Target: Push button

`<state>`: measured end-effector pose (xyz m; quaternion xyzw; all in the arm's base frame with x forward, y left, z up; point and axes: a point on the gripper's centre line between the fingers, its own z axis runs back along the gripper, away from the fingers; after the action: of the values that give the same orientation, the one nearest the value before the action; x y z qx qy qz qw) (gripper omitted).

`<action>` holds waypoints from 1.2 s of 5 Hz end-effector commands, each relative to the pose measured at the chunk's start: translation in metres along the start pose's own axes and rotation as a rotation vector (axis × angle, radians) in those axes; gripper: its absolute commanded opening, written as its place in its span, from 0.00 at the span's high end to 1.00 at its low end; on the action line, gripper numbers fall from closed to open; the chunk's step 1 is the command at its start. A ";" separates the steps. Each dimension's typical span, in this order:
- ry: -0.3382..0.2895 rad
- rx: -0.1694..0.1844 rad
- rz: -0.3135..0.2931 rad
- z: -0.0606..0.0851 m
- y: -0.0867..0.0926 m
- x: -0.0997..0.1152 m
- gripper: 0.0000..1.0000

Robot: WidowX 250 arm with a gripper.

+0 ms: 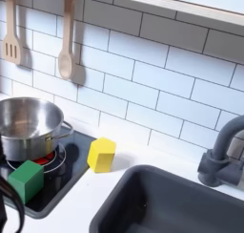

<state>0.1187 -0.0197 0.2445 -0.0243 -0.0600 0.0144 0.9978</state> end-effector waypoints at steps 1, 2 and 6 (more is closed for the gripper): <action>0.000 0.000 0.000 0.000 0.000 0.000 0.00; 0.001 0.007 0.007 0.001 0.005 0.008 0.00; -0.069 0.030 0.123 -0.006 0.048 0.060 1.00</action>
<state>0.1763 0.0323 0.2446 -0.0079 -0.0938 0.0791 0.9924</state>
